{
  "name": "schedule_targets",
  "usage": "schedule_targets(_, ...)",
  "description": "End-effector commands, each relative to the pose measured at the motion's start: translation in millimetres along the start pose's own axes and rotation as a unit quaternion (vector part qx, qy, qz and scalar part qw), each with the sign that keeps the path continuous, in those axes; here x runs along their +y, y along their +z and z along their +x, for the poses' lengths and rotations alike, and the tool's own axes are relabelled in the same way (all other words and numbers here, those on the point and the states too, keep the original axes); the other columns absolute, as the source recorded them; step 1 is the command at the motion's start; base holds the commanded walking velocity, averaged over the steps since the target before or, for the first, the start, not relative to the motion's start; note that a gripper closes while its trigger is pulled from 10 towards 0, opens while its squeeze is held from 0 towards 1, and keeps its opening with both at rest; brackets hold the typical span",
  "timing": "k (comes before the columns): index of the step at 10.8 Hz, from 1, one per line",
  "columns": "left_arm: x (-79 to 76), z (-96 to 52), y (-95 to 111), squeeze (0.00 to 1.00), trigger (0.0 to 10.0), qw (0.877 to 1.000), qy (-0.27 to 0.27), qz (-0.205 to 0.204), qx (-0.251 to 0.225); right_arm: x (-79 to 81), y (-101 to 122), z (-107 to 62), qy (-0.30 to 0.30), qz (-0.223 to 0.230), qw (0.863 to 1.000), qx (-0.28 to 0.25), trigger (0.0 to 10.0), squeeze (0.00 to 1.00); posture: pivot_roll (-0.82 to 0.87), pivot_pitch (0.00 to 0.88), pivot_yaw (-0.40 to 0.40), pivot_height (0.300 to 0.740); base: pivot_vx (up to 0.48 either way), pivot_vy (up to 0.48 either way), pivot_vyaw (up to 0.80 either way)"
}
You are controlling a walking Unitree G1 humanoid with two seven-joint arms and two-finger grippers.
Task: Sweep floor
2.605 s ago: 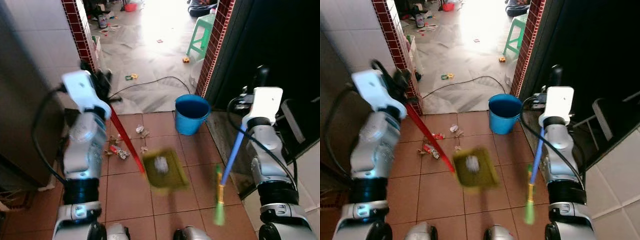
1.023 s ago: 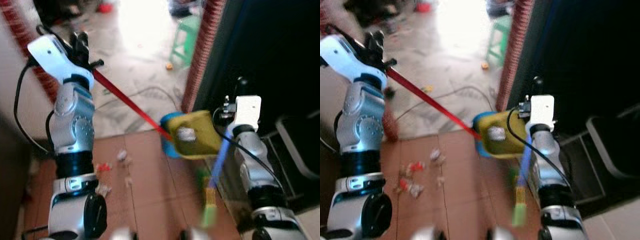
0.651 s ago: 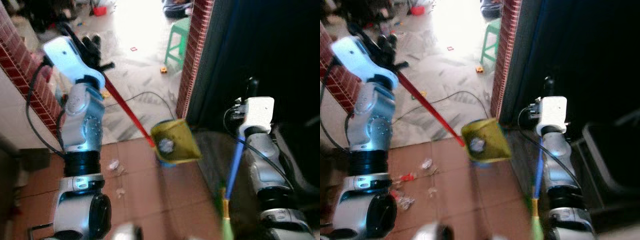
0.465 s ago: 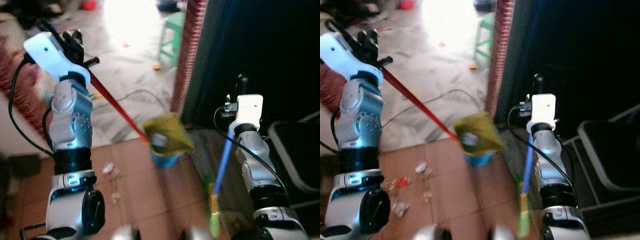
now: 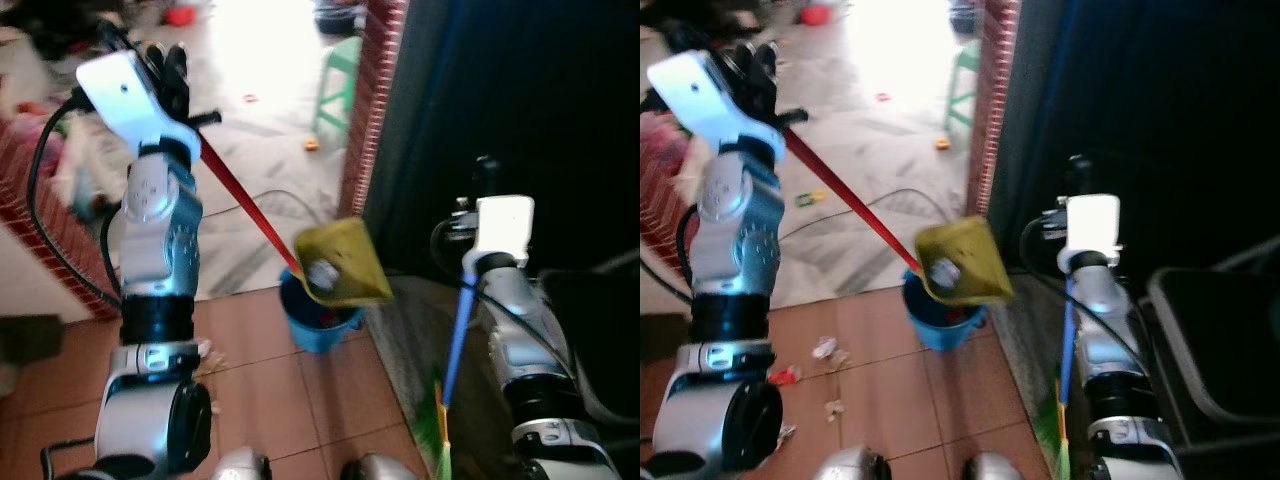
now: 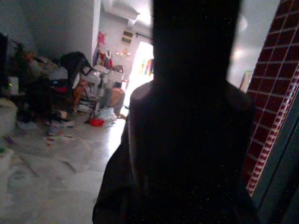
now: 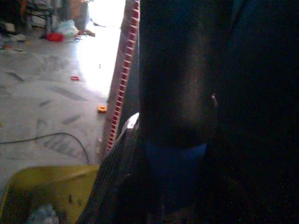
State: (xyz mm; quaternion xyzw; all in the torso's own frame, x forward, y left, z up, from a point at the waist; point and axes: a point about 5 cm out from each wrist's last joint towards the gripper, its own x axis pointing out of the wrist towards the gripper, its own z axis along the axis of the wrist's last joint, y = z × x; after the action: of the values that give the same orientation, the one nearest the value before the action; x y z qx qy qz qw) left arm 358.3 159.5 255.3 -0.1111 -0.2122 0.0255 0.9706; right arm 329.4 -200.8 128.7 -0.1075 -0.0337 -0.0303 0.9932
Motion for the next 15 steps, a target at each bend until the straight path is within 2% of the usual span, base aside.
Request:
schedule_targets(1, -8.8, 2.0, 23, 0.0, 10.0, 0.997, -0.025, 0.025, -0.065, -2.4, 10, 3.8, -0.004, 0.001, 1.0, -0.022, 10.0, 0.0, -0.03, 0.023, 0.002, 0.74, 0.0, 0.0, 0.0)
schedule_targets(2, -14.5, 0.4, 23, 0.0, 10.0, 0.995, -0.042, 0.054, -0.078, -2.5, 11, 4.4, -0.003, -0.002, 1.0, -0.022, 10.0, 0.0, -0.03, 0.02, 0.0, 0.74, 0.0, 0.0, 0.0)
schedule_targets(4, -20.0, -2.0, 23, 0.0, 10.0, 0.991, -0.059, 0.081, -0.091, -2.2, 11, 4.8, -0.003, -0.004, 1.0, -0.023, 10.0, 0.0, -0.03, 0.02, 0.0, 0.74, 0.0, 0.0, 0.0)
schedule_targets(6, -42.5, -15.9, 13, 0.0, 10.0, 0.974, -0.12, 0.147, -0.124, -1.5, 12, 5.7, -0.003, -0.004, 1.0, -0.025, 10.0, 0.0, -0.03, 0.014, -0.003, 0.74, 0.0, 0.0, 0.0)
schedule_targets(10, -83.5, -34.9, -13, 0.0, 10.0, 0.972, -0.159, 0.12, -0.124, 3.0, 13, 6.2, 0.0, -0.002, 1.0, -0.027, 10.0, 0.0, -0.05, 0.016, -0.005, 0.74, 0.0, 0.0, 0.0)
schedule_targets(13, -120.3, -53.9, -28, 0.0, 10.0, 0.948, -0.252, 0.134, -0.142, 0.9, 12, 3.5, -0.008, -0.001, 1.0, -0.028, 10.0, 0.0, -0.06, 0.022, 0.015, 0.74, 0.0, 0.0, 0.0)
schedule_targets(15, -136.9, -64.8, -33, 0.0, 10.0, 0.93, -0.308, 0.134, -0.149, 1.2, 11, 2.4, -0.009, -0.001, 1.0, -0.027, 10.0, 0.0, -0.06, 0.023, 0.017, 0.74, 0.0, 0.0, 0.0)
